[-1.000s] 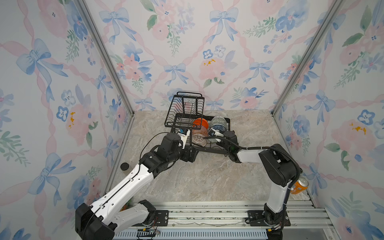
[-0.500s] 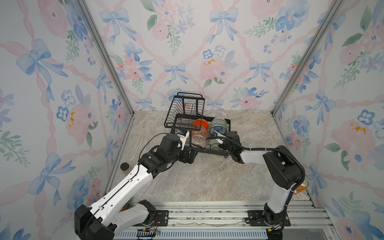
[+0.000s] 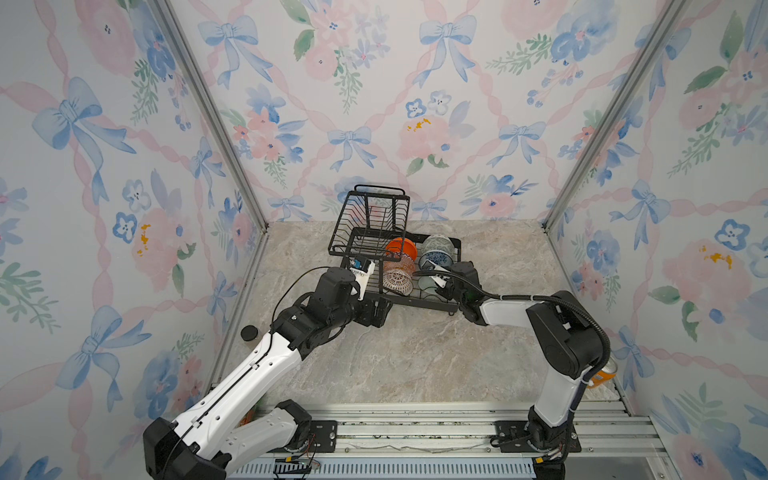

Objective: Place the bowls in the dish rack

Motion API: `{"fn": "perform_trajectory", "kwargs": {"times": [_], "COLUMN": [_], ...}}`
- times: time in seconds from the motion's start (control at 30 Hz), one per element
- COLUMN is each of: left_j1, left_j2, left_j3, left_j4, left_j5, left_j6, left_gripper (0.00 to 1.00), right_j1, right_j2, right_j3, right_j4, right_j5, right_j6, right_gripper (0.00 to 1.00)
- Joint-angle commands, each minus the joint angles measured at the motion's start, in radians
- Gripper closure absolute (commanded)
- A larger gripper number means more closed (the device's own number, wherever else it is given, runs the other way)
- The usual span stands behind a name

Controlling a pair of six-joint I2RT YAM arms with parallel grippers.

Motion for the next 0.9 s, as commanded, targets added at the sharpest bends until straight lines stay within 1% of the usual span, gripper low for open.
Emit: {"fn": "perform_trajectory", "kwargs": {"times": [0.0,0.1,0.17,0.2,0.27,0.3,0.33,0.47,0.63,0.7,0.73,0.77,0.87], "left_j1": [0.009,0.011,0.011,0.012,0.012,0.013,0.013,0.015,0.016,0.018,0.018,0.017,0.017], "left_j2": [-0.009,-0.014,-0.018,-0.02,-0.022,-0.024,-0.025,-0.034,-0.049,-0.058,-0.063,-0.069,-0.11], "left_j3": [0.016,0.009,0.004,0.002,-0.001,-0.002,-0.004,-0.005,-0.008,-0.011,-0.012,-0.014,-0.03], "left_j4": [-0.018,-0.017,-0.018,-0.018,-0.017,-0.018,-0.017,-0.017,-0.017,-0.015,-0.016,-0.015,-0.004], "left_j5": [0.006,0.008,0.007,0.007,0.005,0.004,0.003,0.002,-0.01,-0.023,-0.038,-0.058,-0.185], "left_j6": [0.017,0.017,0.016,0.016,0.016,0.017,0.017,0.02,0.024,0.024,0.024,0.026,0.023], "left_gripper": [0.02,0.02,0.02,0.02,0.02,0.02,0.02,0.02,0.02,0.02,0.02,0.02,0.02], "right_j1": [0.009,0.011,0.011,0.012,0.011,0.011,0.012,0.015,0.024,0.03,0.033,0.035,0.039], "right_j2": [-0.004,-0.017,-0.029,-0.037,-0.05,-0.057,-0.065,-0.101,-0.157,-0.186,-0.191,-0.231,-0.304], "right_j3": [0.028,0.031,0.032,0.032,0.029,0.027,0.022,0.006,-0.011,-0.02,-0.026,-0.033,-0.059], "right_j4": [-0.022,-0.034,-0.042,-0.048,-0.06,-0.06,-0.059,-0.058,-0.078,-0.089,-0.096,-0.102,-0.13], "right_j5": [-0.012,-0.012,-0.012,-0.012,-0.012,-0.01,-0.006,0.001,0.007,0.01,0.012,0.013,0.015], "right_j6": [0.016,0.016,0.017,0.017,0.016,0.019,0.018,0.027,0.033,0.038,0.04,0.045,0.078], "right_gripper": [0.65,0.61,0.55,0.48,0.22,0.12,0.08,0.03,0.0,0.02,0.03,0.03,0.03]}}
